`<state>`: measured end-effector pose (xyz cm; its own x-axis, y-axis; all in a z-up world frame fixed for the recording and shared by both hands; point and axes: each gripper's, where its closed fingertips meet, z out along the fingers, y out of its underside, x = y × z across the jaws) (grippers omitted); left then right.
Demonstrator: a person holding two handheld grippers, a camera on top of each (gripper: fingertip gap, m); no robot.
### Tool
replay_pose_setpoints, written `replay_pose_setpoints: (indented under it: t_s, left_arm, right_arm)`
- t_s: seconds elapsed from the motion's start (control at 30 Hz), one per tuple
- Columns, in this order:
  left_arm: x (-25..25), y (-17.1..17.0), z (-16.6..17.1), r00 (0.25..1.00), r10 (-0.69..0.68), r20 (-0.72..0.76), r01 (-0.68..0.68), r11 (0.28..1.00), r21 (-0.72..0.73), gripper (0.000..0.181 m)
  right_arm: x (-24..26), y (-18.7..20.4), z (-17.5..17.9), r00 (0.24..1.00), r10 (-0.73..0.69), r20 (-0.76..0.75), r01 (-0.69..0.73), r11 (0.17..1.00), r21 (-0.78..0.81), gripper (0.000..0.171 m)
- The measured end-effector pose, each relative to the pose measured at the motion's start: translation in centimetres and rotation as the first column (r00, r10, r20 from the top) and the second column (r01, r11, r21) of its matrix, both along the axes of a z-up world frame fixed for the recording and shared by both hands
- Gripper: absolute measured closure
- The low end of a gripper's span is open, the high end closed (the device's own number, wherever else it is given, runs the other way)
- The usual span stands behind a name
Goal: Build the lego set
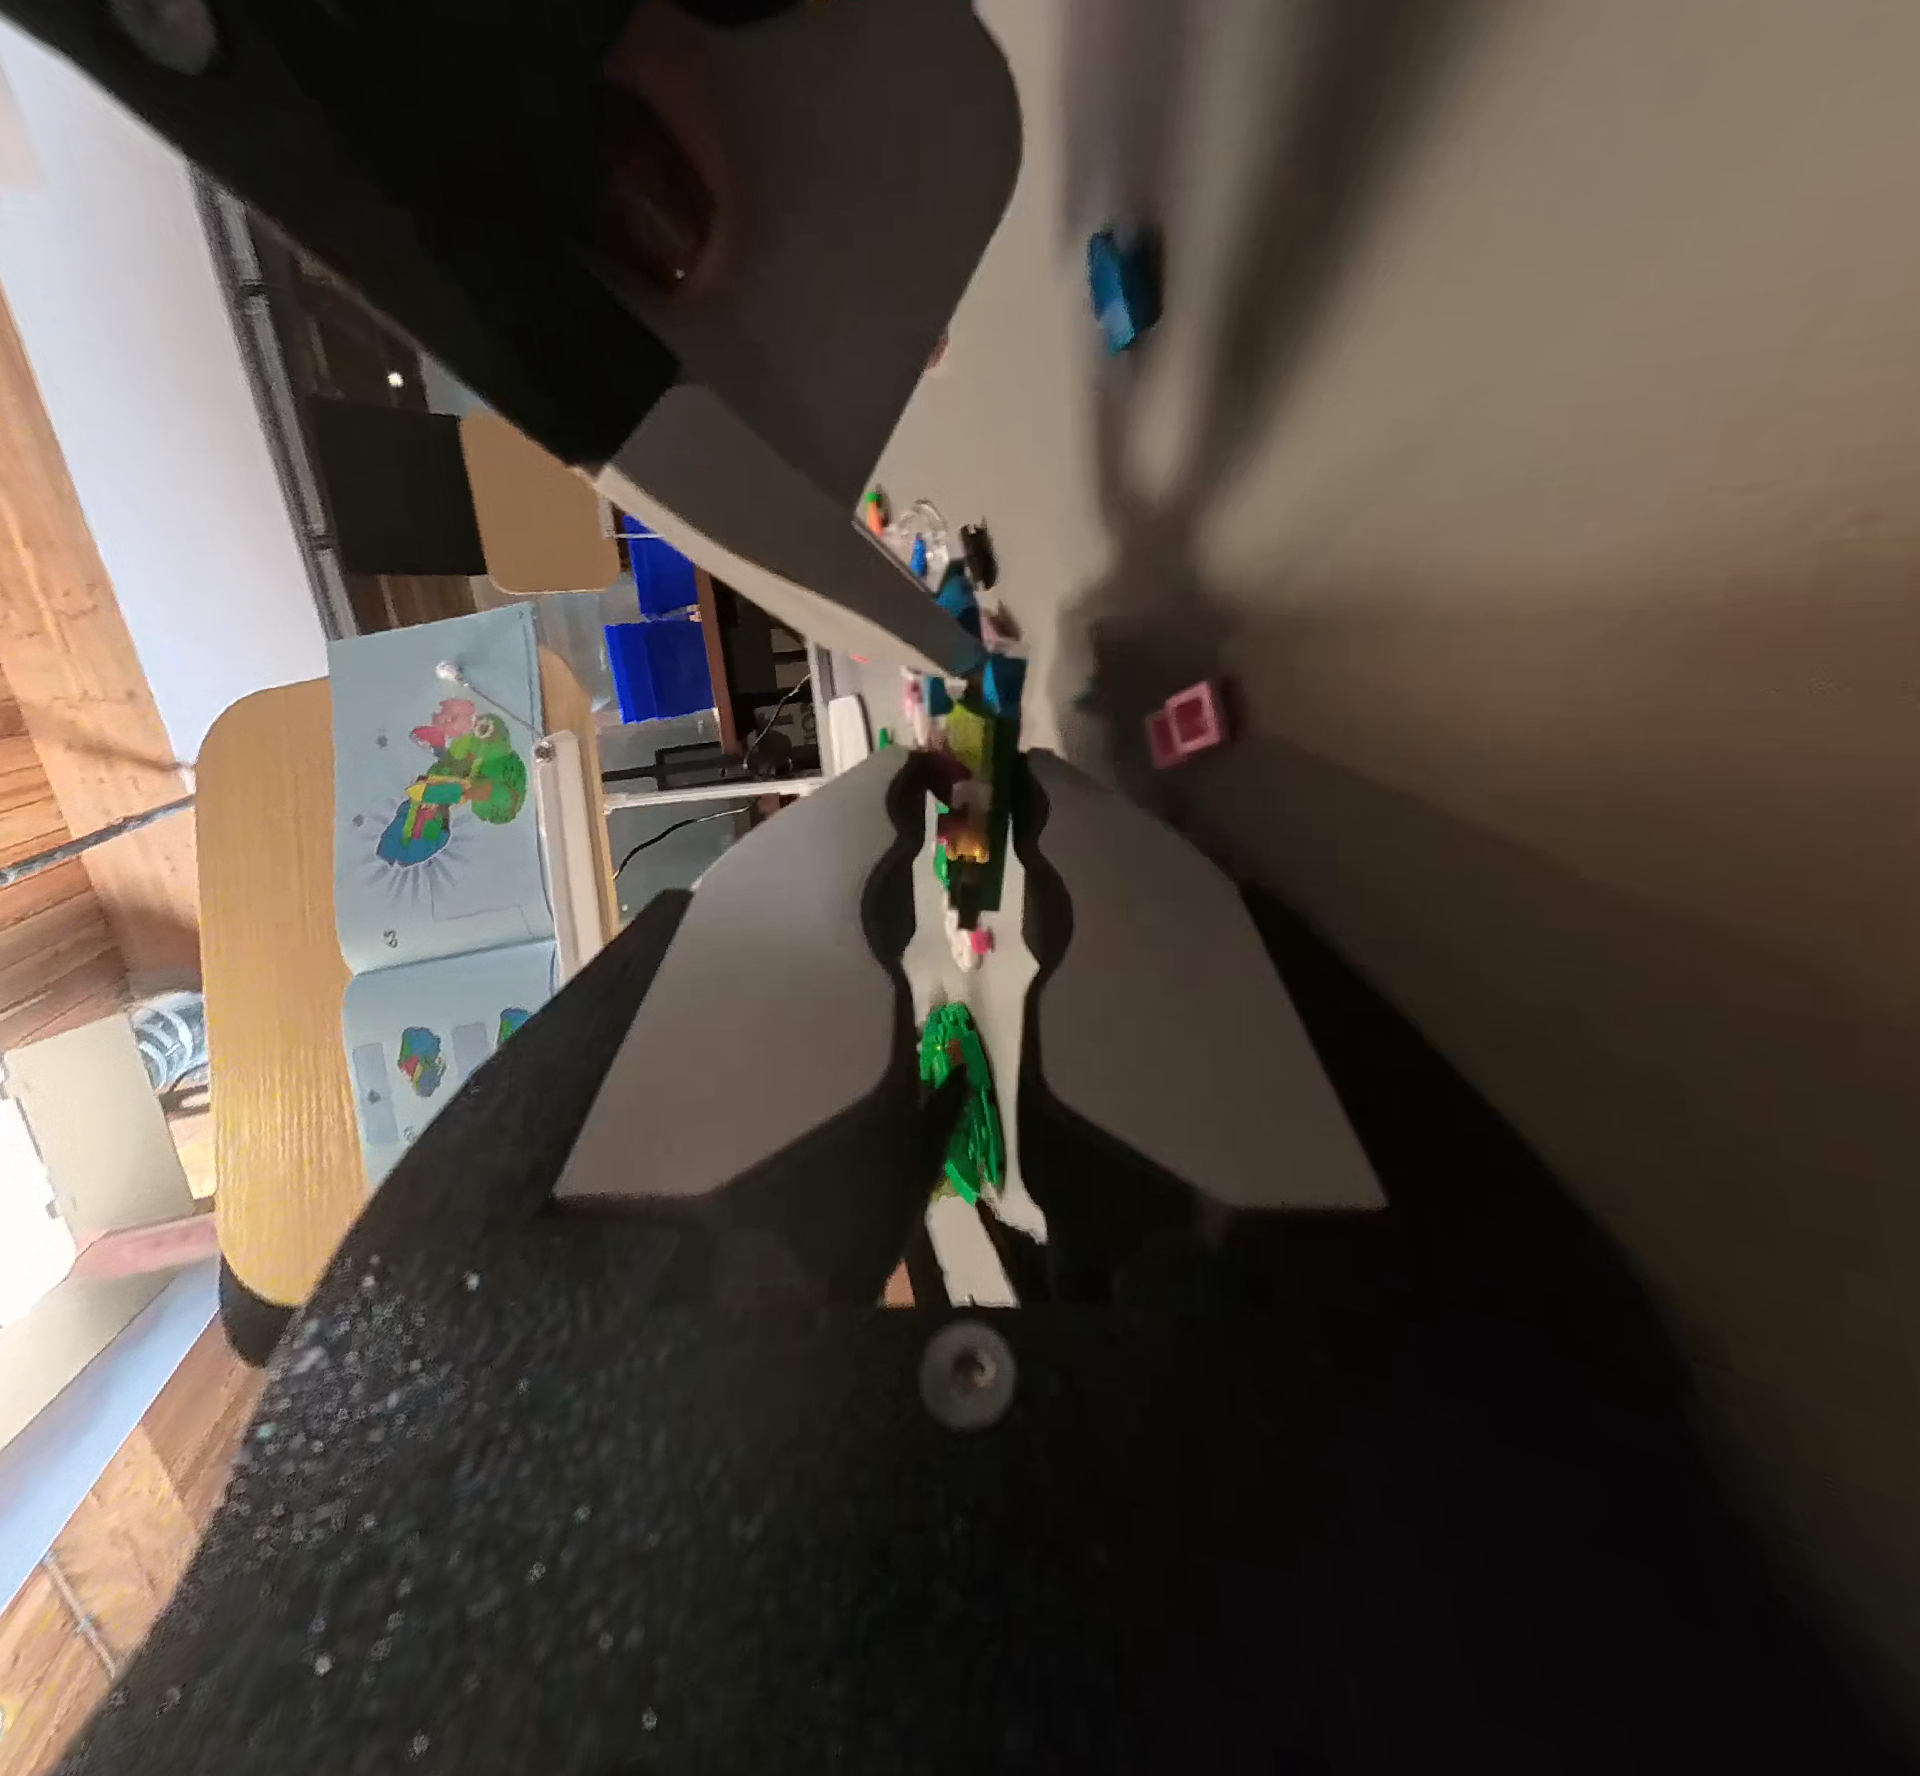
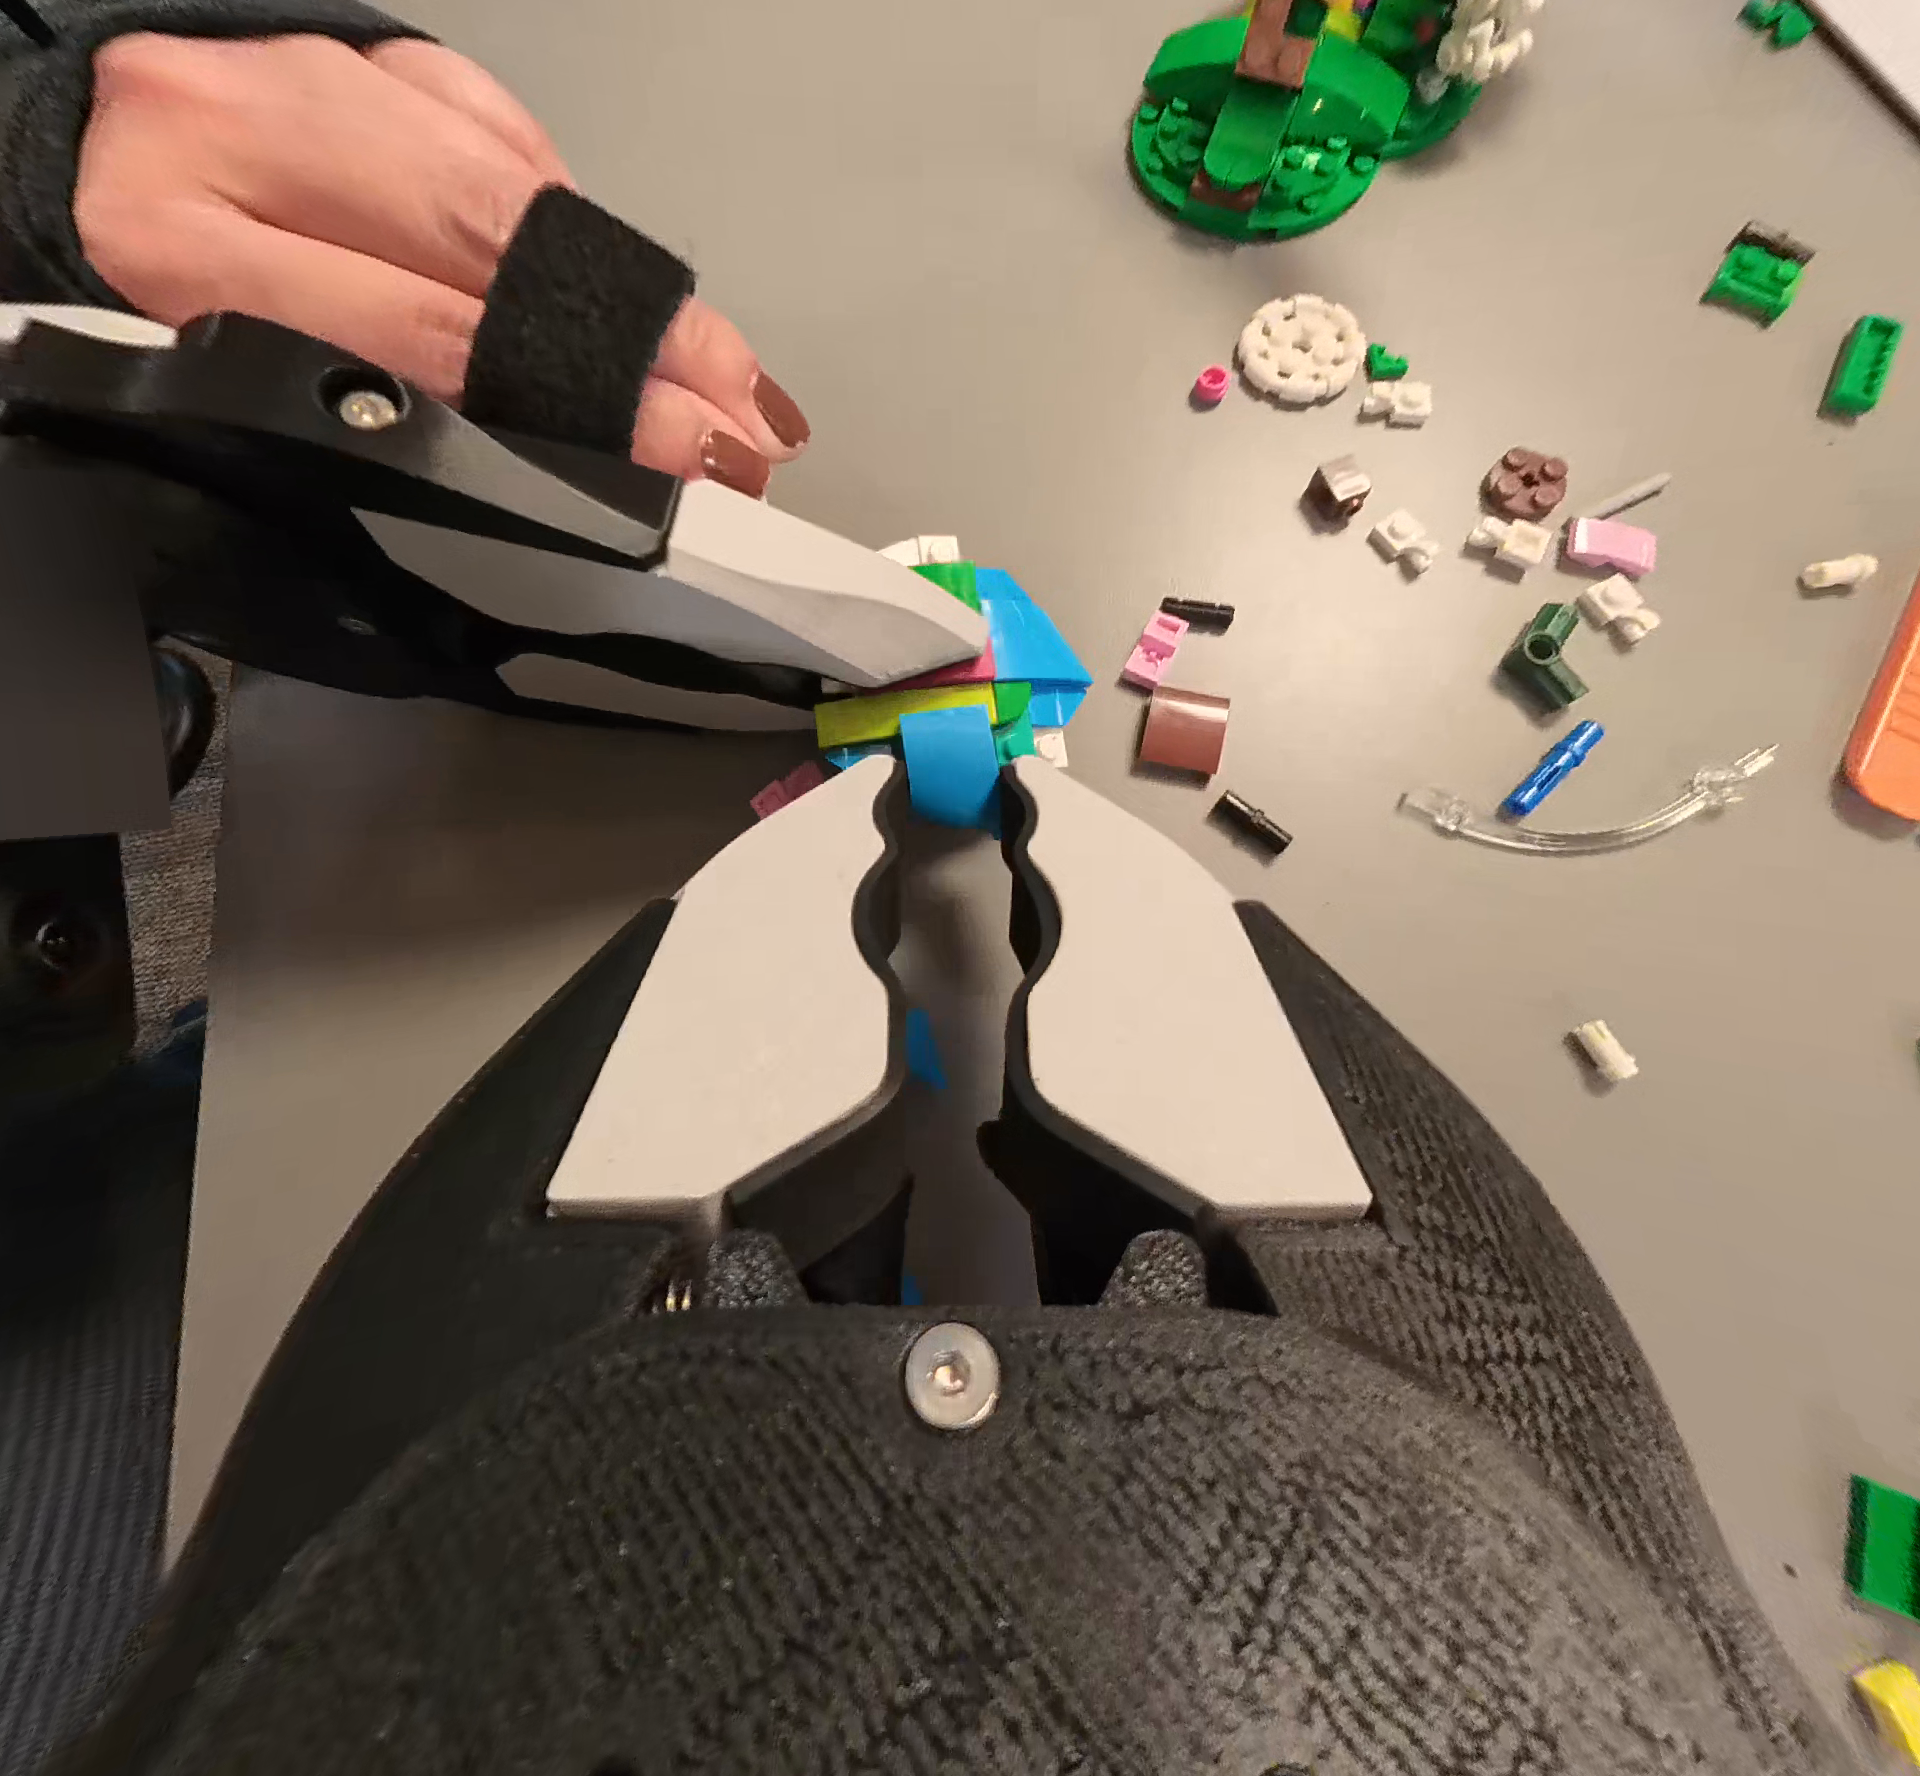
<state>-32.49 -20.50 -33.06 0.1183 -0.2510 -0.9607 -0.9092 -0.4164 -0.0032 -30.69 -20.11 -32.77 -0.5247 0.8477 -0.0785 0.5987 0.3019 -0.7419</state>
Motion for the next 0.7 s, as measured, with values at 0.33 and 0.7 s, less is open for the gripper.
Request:
replay_pose_setpoints:
  t_s: [0.33, 0.7]
  left_arm:
    - [0.7, -0.1, -0.6, 1.000, 0.006, 0.020, -0.004, 0.994, -0.106, 0.166]
    - [0.5, -0.1, -0.6, 1.000, 0.020, -0.021, -0.023, 0.991, -0.130, 0.166]
  right_arm:
    - [0.8, 0.4, -1.1, 0.994, -0.024, 0.107, 0.028, 0.999, -0.037, 0.156]
    - [0.9, 0.1, -1.1, 0.995, 0.001, 0.095, 0.003, 0.999, -0.045, 0.155]
